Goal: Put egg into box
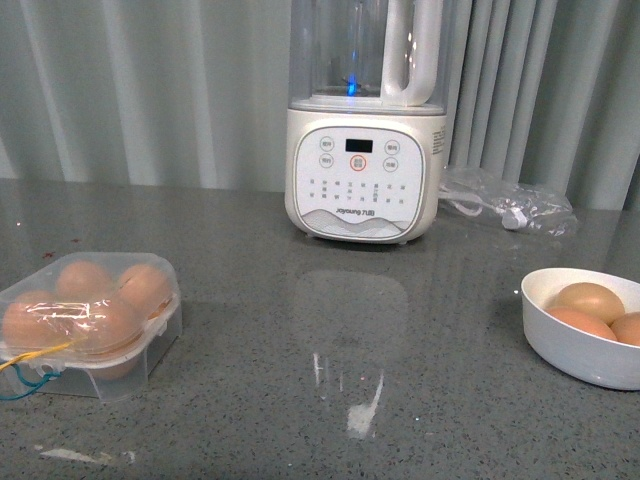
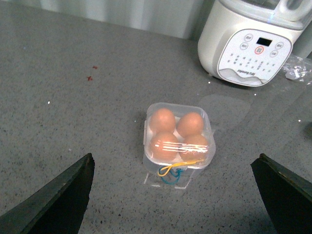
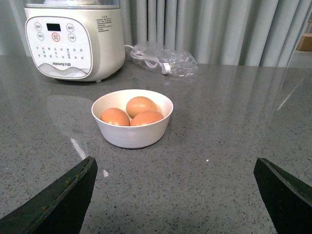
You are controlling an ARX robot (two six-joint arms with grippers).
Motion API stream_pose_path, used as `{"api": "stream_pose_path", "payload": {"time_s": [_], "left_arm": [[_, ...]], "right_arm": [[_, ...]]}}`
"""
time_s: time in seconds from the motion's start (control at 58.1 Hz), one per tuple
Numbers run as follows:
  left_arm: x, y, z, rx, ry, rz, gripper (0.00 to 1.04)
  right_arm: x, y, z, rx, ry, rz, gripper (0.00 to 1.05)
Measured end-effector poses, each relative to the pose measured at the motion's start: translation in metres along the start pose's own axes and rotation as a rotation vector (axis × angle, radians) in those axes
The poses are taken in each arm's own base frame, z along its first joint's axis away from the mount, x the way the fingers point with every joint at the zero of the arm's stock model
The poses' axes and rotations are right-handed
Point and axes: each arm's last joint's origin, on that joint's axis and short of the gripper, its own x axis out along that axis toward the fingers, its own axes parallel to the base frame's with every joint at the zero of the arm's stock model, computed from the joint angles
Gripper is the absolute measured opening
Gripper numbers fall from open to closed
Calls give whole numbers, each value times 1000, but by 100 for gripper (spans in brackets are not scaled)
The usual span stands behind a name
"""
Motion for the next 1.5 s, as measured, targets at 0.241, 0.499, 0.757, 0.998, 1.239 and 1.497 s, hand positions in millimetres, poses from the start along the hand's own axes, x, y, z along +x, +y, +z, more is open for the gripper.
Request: {"api": "stream_pose_path", "payload": {"time_s": [0.241, 0.499, 0.757, 0.998, 1.239, 1.497], "left_arm": [[-5, -6, -38, 78, -128, 40, 47], [-9, -3, -73, 88, -116, 43, 4], [-12, -2, -89, 89, -123, 43, 4], [-22, -1, -104, 88, -101, 44, 4], [-25, -1, -106, 92, -142, 41, 4], [-25, -1, -106, 92, -146, 41, 4]], "right_arm": [[0, 0, 0, 0, 0, 0, 98], [0, 0, 0, 0, 0, 0, 98], [0, 0, 0, 0, 0, 0, 98], [0, 0, 0, 0, 0, 0, 98], [0, 0, 0, 0, 0, 0, 98], [0, 0, 0, 0, 0, 0, 98]]}}
